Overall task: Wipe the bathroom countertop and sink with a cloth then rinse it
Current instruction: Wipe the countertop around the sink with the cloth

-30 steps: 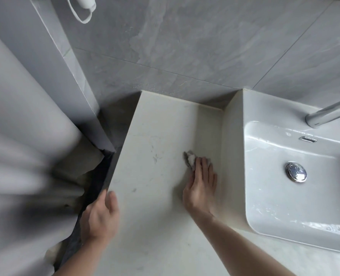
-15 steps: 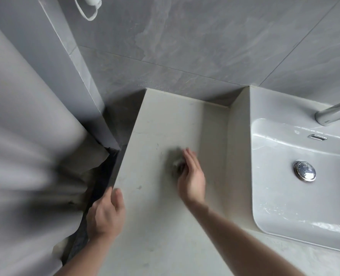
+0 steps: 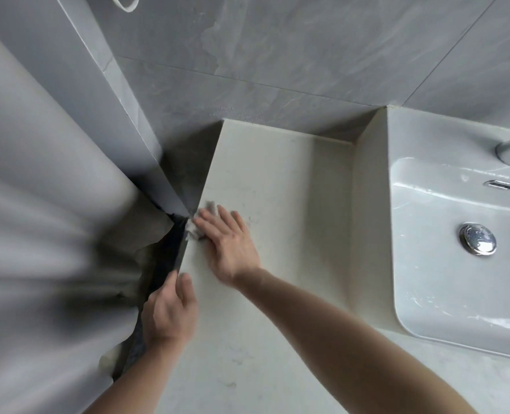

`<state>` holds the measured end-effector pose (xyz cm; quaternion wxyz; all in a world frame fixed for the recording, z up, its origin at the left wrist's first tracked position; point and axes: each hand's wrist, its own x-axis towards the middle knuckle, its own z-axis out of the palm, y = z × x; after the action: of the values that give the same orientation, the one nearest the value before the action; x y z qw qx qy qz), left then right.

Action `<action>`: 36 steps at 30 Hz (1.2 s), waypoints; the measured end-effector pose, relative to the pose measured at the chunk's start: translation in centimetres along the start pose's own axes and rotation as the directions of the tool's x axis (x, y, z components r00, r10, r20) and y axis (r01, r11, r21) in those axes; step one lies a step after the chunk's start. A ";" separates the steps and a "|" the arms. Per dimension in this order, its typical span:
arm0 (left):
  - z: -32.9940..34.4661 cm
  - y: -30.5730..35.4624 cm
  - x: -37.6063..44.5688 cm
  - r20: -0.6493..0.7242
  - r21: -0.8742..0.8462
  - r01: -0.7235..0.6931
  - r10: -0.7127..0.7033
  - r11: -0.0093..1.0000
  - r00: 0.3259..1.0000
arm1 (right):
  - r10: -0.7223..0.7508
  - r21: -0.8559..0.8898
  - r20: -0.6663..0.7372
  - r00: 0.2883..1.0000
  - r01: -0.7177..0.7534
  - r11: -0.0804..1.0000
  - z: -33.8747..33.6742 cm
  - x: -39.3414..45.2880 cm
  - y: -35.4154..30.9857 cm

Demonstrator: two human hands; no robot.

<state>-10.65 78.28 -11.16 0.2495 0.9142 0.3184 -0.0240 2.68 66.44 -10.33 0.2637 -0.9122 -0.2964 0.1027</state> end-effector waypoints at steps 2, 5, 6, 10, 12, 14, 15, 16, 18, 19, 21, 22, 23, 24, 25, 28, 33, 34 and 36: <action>0.1 0.0 0.0 -0.022 0.006 0.002 -0.002 1.000 1.000 | -0.041 -0.008 0.046 0.998 0.041 0.999 0.3 -3.8 -0.3; 0.2 0.1 0.1 -0.020 0.012 0.031 -0.031 0.999 0.999 | -0.036 0.028 0.058 0.998 0.035 0.999 -0.2 -10.0 0.2; 0.2 0.0 0.1 -0.013 0.018 0.036 -0.036 0.999 0.999 | -0.030 0.035 0.051 0.998 0.028 0.999 -0.5 -11.9 0.5; 0.3 -0.3 0.2 -0.004 0.024 0.023 -0.023 0.999 1.000 | -0.034 0.000 0.028 0.999 0.034 0.999 -2.0 -17.1 3.1; 0.2 -0.2 0.1 -0.009 0.010 0.014 -0.014 1.000 1.000 | -0.007 -0.027 -0.025 1.000 0.006 1.000 -3.0 -17.4 5.0; 0.2 0.0 0.0 -0.017 0.001 0.003 -0.003 1.000 1.000 | 0.101 -0.057 -0.098 0.990 -0.107 0.993 -4.2 -16.3 7.3; 0.1 0.1 -0.1 -0.022 0.000 -0.001 0.001 1.000 1.000 | 0.180 -0.063 -0.135 0.974 -0.190 0.980 -4.8 -15.4 8.5; 0.0 0.1 -0.1 -0.027 0.001 -0.005 0.005 1.000 1.000 | 0.259 -0.058 -0.169 0.951 -0.272 0.961 -5.3 -14.3 9.3; 0.0 0.2 -0.2 -0.034 -0.001 -0.011 0.011 1.000 0.999 | 0.377 -0.039 -0.235 0.896 -0.396 0.917 -5.8 -12.3 10.2; 0.0 0.2 -0.2 -0.037 -0.001 -0.013 0.013 1.000 0.999 | 0.420 -0.035 -0.259 0.870 -0.443 0.896 -5.7 -11.4 10.2; 0.1 0.1 -0.2 -0.037 0.000 -0.014 0.014 1.000 0.999 | 0.487 -0.022 -0.288 0.824 -0.514 0.857 -5.2 -10.2 9.4; 0.1 0.0 -0.1 -0.034 -0.003 -0.016 0.015 1.000 0.999 | 0.510 -0.001 -0.292 0.809 -0.533 0.846 -5.0 -10.2 8.9; 0.1 0.0 -0.1 -0.030 -0.008 -0.019 0.019 1.000 0.999 | 0.519 0.028 -0.287 0.805 -0.535 0.845 -4.7 -10.5 8.4; 0.1 0.0 -0.2 -0.027 -0.012 -0.021 0.021 1.000 0.999 | 0.507 0.047 -0.276 0.817 -0.516 0.856 -4.5 -11.1 7.9; 0.1 0.0 -0.2 -0.025 -0.015 -0.019 0.019 1.000 1.000 | 0.470 0.042 -0.261 0.843 -0.477 0.878 -4.1 -12.2 7.3; -0.1 0.2 -0.1 -0.003 -0.015 0.008 -0.008 1.000 1.000 | 0.311 -0.014 -0.180 0.933 -0.319 0.948 -2.6 -16.9 4.4; -0.4 0.5 -0.3 0.016 -0.012 0.020 -0.020 1.000 1.000 | 0.124 0.033 -0.016 0.992 -0.124 0.992 0.2 -25.9 -0.7; -0.4 0.6 -0.4 0.012 -0.013 0.012 -0.011 1.000 1.000 | 0.094 0.016 -0.014 0.995 -0.094 0.995 0.5 -27.5 -0.9; -0.5 0.6 -0.5 0.006 -0.018 0.009 -0.009 1.000 1.000 | 0.075 -0.003 -0.010 0.997 -0.075 0.997 0.4 -29.9 -0.6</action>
<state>-10.73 77.80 -10.33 0.2587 0.9104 0.3218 -0.0252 -21.80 49.24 -9.39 0.2596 -0.9236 -0.2608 0.1074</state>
